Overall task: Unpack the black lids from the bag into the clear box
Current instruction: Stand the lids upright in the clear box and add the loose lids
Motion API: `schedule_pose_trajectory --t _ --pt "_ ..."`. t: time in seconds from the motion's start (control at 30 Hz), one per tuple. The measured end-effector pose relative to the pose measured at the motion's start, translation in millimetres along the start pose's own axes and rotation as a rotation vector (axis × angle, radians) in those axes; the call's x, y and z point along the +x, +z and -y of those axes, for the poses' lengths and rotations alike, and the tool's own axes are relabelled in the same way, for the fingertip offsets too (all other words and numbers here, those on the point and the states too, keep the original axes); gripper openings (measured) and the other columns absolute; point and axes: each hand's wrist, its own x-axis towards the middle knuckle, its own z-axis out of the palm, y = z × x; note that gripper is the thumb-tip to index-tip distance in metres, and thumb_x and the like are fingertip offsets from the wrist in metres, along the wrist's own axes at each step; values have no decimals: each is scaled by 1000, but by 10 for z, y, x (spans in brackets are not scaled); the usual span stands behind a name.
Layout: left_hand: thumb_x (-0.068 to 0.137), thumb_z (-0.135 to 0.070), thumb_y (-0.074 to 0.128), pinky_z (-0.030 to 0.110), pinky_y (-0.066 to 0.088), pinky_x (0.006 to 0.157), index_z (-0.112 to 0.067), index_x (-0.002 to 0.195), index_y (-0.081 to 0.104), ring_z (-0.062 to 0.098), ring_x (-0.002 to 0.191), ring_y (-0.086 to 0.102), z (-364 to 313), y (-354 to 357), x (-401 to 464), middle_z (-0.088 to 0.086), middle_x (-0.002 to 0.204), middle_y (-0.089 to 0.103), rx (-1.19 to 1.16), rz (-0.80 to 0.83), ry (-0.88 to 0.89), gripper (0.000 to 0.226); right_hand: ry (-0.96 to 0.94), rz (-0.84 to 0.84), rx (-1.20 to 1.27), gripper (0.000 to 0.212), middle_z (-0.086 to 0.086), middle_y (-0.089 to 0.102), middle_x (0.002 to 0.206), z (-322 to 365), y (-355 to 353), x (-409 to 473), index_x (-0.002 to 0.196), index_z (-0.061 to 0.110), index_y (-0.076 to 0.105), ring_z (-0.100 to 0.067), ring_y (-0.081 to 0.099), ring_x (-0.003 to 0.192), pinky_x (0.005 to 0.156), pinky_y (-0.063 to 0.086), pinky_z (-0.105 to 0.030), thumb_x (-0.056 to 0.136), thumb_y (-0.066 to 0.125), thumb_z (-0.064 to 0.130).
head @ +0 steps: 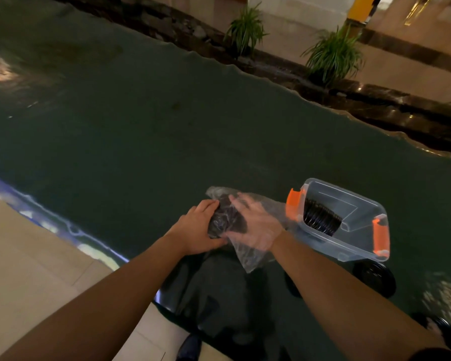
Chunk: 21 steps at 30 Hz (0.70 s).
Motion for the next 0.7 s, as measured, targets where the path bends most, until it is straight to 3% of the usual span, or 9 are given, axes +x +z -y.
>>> schedule_pose_trajectory --t 0.13,0.23,0.3,0.4,0.53,0.63,0.7 --pt "70 -74 69 55 39 112 -20 159 21 28 142 37 6 -35 25 -1 163 24 57 34 26 114 -138 19 -106 100 7 5 168 -52 -107 99 158 39 -4 -23 25 150 119 30 -45 82 59 58" --pt "73 -70 69 54 37 114 -21 159 20 27 143 36 -9 -41 39 -1 164 23 91 54 53 111 -126 17 -86 87 -3 28 163 -2 -141 167 160 28 15 -24 37 143 116 32 -37 90 65 42" --pt "72 -72 68 54 38 114 -23 159 19 27 143 37 -31 -46 41 -2 163 24 102 54 57 111 -124 3 -64 76 -5 41 154 60 -173 188 153 26 33 -28 42 137 111 38 -46 86 68 35" --pt "64 -81 65 54 40 111 -21 158 17 28 142 37 -53 -79 50 -1 163 23 146 46 -6 122 -126 6 -125 66 -8 48 142 120 -237 123 142 18 46 -33 44 130 104 43 -51 82 72 26" --pt "53 -90 61 56 42 106 -23 157 14 30 137 40 -42 -141 62 -2 158 24 224 14 -108 133 -102 42 -113 67 -17 42 147 170 -289 -92 145 5 43 -37 39 135 110 35 -47 85 71 11" --pt "57 -85 65 56 42 105 -21 156 16 30 133 44 -72 -141 76 -1 155 29 291 -37 -147 127 -133 13 -149 78 -13 32 154 132 -332 -420 151 11 32 -29 35 139 110 35 -36 84 72 15" --pt "59 -82 62 56 42 106 -18 155 20 31 132 45 -114 -134 86 0 154 32 307 -47 -180 122 -173 -39 -179 78 -10 36 150 73 -368 -635 150 13 34 -24 41 134 105 38 -28 82 73 19"
